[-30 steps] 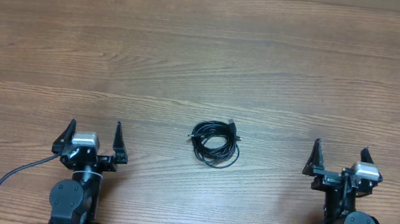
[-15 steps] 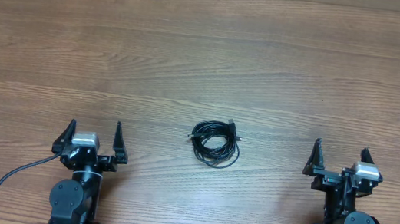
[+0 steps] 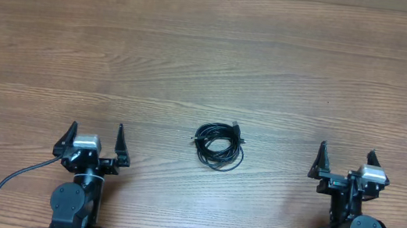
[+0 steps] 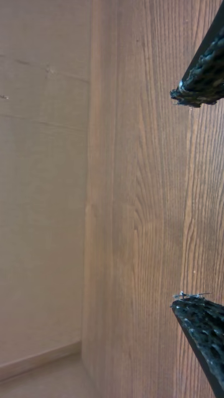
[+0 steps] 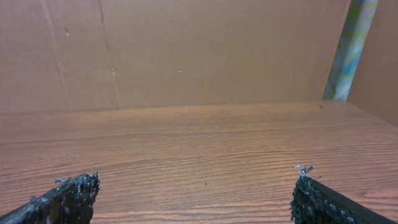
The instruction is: Untangle cables
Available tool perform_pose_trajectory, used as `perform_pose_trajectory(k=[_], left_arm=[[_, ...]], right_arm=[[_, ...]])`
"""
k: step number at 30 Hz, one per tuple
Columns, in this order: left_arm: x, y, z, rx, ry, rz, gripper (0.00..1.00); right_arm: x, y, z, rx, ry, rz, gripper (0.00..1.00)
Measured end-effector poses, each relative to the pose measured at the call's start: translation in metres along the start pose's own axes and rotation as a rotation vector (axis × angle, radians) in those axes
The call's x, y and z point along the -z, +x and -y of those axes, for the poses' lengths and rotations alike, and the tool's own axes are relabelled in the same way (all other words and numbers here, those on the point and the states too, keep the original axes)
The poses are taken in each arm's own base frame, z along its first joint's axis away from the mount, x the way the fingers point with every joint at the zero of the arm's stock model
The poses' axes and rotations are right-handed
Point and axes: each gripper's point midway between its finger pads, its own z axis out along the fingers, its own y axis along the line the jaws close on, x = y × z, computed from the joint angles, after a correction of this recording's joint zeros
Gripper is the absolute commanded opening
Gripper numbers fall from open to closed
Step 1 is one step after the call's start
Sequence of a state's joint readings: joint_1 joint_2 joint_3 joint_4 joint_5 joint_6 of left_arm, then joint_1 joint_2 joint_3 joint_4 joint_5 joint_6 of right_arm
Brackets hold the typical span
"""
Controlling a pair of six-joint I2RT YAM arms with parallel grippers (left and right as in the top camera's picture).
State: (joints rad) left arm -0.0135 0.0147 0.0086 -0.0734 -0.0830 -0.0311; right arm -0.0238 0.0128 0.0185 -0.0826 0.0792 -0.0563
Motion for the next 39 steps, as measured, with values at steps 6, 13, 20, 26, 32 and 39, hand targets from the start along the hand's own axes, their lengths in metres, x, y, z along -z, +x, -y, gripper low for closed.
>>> perform_pose_trajectory(k=[6,13,20,26,32,39], left_arm=[[0.000,0.000,0.000,0.000,0.000,0.000,0.99],[0.000,0.000,0.000,0.000,0.000,0.000,0.99],[0.003,-0.002,0.035,0.238,0.202,-0.016,0.99],[0.025,-0.015,0.090,0.663,0.544,-0.131,1.00],[0.067,-0.099,0.114,0.663,0.843,0.106,1.00],[0.112,-0.186,0.116,0.558,0.817,0.064,1.00]], right_arm=[[0.000,0.000,0.000,-0.001,0.000,0.001,1.00],[0.000,0.000,0.000,0.000,0.000,0.000,1.00],[0.000,0.000,0.000,0.000,0.000,0.001,1.00],[0.000,0.000,0.000,0.000,0.000,0.001,1.00],[0.000,-0.001,0.000,0.000,0.000,0.003,1.00],[0.000,-0.001,0.000,-0.001,0.001,0.003,1.00]])
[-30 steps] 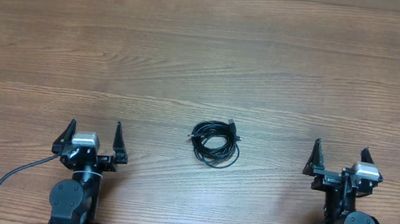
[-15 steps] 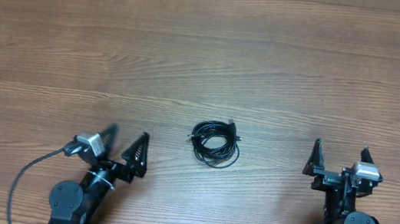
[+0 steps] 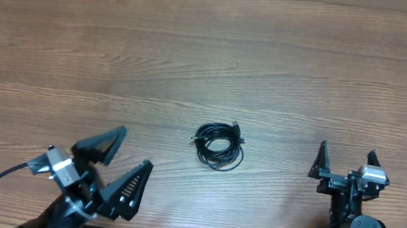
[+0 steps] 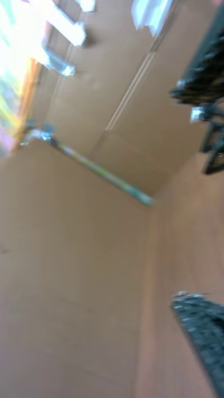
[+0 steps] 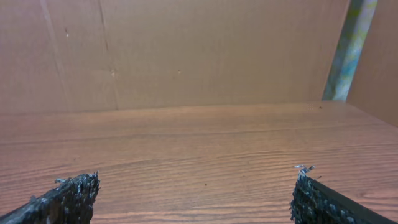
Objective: Untangle cables
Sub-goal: 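Move the left gripper over the coiled black cable bundle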
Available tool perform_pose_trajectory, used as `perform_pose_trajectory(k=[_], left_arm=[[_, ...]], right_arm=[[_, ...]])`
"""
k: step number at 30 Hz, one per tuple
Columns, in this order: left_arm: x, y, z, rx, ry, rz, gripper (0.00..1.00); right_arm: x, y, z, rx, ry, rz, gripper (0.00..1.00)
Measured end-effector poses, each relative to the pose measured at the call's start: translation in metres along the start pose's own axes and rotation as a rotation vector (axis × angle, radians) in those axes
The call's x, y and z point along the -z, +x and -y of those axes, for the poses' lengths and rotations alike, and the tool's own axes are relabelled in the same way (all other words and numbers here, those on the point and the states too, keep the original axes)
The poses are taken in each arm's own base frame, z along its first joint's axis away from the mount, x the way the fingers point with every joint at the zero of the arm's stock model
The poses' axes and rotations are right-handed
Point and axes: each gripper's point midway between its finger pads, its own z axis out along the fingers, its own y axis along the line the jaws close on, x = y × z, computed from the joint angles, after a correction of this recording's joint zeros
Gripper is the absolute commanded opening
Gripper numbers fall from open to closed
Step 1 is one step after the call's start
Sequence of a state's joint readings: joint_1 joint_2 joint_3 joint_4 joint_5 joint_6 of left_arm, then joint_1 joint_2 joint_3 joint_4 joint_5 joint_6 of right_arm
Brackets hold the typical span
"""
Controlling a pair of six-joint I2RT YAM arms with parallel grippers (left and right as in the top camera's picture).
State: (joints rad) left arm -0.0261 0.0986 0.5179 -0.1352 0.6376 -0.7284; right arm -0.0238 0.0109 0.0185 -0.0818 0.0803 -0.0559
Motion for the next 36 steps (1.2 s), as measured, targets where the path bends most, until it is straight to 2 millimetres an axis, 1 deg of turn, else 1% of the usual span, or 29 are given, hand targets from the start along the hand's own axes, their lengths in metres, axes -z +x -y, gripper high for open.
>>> perform_pose_trajectory(k=[4,7,9,11,12,13,15,17,21,24,28,33,36], left_arm=[[0.004,-0.030,0.023,-0.031,-0.153,-0.147,1.00],[0.002,-0.049,0.031,-0.050,-0.236,-0.253,1.00],[-0.002,-0.054,0.030,-0.042,-0.288,-0.337,1.00],[-0.002,-0.051,0.024,0.006,-0.354,-0.455,1.00],[-0.008,-0.052,0.019,0.026,-0.388,-0.523,1.00],[-0.009,-0.050,0.013,0.043,-0.413,-0.572,1.00],[-0.007,-0.038,0.005,0.121,-0.467,-0.700,1.00],[-0.014,-0.031,-0.002,0.177,-0.472,-0.785,1.00],[-0.035,-0.018,0.000,0.284,-0.357,-0.882,1.00],[-0.045,-0.012,-0.003,0.324,-0.322,-0.921,1.00],[-0.046,0.005,-0.007,0.311,-0.375,-1.003,1.00],[-0.043,0.036,-0.007,0.234,-0.506,-1.135,1.00],[-0.045,0.054,-0.011,0.172,-0.602,-1.191,1.00]], right_arm=[[0.000,0.000,0.000,-0.001,0.002,0.001,1.00],[0.000,0.000,0.000,0.000,0.002,0.002,1.00],[0.000,0.000,0.000,0.000,0.002,0.002,1.00],[0.000,-0.001,0.000,0.000,0.003,0.002,1.00],[0.000,0.000,0.000,0.000,0.003,0.001,1.00],[0.000,0.000,0.000,0.000,0.003,0.001,1.00],[0.000,0.000,0.000,0.000,0.002,0.001,1.00],[0.000,0.000,0.000,0.000,0.003,0.002,1.00],[0.000,0.000,0.000,0.000,0.003,0.001,1.00],[0.000,0.000,0.000,0.000,0.002,0.001,1.00],[0.000,0.000,0.000,0.000,0.002,0.001,1.00],[0.000,0.000,0.000,0.000,0.002,0.001,1.00],[0.000,0.000,0.000,0.000,0.002,0.001,1.00]])
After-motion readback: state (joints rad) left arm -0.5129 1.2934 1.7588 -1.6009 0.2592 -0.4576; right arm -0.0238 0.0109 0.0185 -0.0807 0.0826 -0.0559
